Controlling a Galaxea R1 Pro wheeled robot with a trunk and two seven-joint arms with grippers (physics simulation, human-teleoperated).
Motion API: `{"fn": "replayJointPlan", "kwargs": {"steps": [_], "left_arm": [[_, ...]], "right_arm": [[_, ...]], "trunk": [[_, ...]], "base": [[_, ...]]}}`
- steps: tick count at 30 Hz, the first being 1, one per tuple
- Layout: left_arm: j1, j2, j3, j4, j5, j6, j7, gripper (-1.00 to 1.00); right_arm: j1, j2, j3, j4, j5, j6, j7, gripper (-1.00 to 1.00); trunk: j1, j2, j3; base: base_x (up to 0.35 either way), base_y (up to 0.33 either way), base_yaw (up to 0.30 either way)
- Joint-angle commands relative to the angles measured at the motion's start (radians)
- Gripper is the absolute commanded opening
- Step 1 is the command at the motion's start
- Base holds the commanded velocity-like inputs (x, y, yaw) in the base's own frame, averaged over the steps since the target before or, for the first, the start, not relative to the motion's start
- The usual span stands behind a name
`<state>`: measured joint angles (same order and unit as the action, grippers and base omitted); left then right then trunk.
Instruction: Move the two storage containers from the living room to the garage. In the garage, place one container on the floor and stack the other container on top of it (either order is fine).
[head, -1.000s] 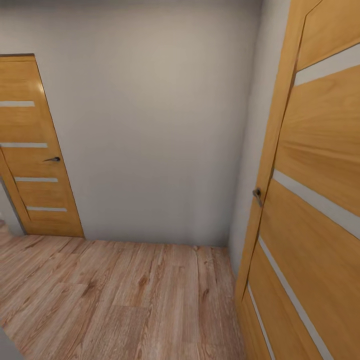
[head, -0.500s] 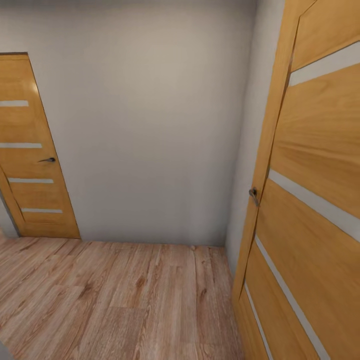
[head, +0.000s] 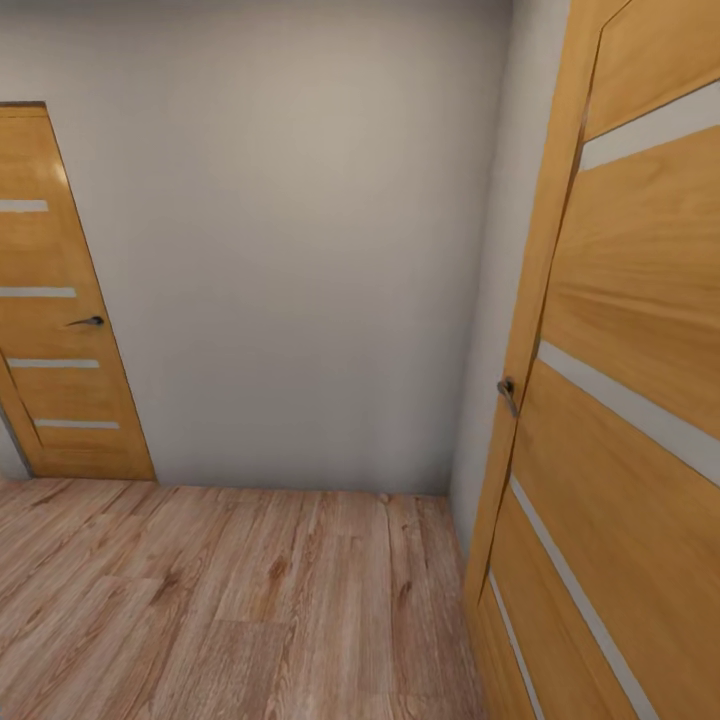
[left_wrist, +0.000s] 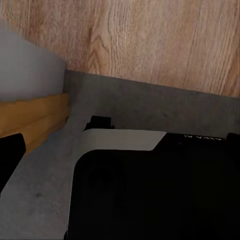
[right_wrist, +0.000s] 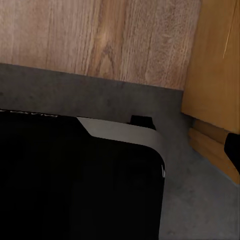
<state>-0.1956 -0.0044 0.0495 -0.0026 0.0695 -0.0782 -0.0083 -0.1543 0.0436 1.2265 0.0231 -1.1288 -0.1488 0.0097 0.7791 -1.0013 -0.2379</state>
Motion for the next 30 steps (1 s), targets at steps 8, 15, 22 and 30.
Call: {"fn": "replayJointPlan", "kwargs": {"steps": [8, 15, 22, 30], "left_arm": [[-0.001, 0.000, 0.004, 0.001, 0.007, -0.003, -0.001, 1.00], [-0.001, 0.001, 0.004, 0.001, 0.007, -0.003, -0.001, 1.00], [-0.001, 0.001, 0.004, 0.001, 0.008, -0.003, -0.001, 1.00], [-0.001, 0.001, 0.004, 0.001, 0.007, -0.003, -0.001, 1.00]], "right_arm": [[-0.001, 0.001, 0.008, 0.002, -0.008, -0.003, 0.001, 1.00], [-0.001, 0.001, 0.008, 0.003, -0.008, -0.003, 0.001, 1.00], [-0.001, 0.001, 0.009, 0.002, -0.008, -0.003, 0.001, 1.00], [-0.001, 0.001, 0.010, 0.002, -0.008, -0.003, 0.001, 1.00]], "trunk": [[0.001, -0.001, -0.001], [0.001, -0.001, -0.001], [0.001, -0.001, -0.001], [0.001, -0.001, -0.001]], "base": [[0.308, 0.000, 0.000], [0.314, 0.000, 0.000], [0.179, 0.000, 0.000], [0.048, 0.000, 0.000]]}}
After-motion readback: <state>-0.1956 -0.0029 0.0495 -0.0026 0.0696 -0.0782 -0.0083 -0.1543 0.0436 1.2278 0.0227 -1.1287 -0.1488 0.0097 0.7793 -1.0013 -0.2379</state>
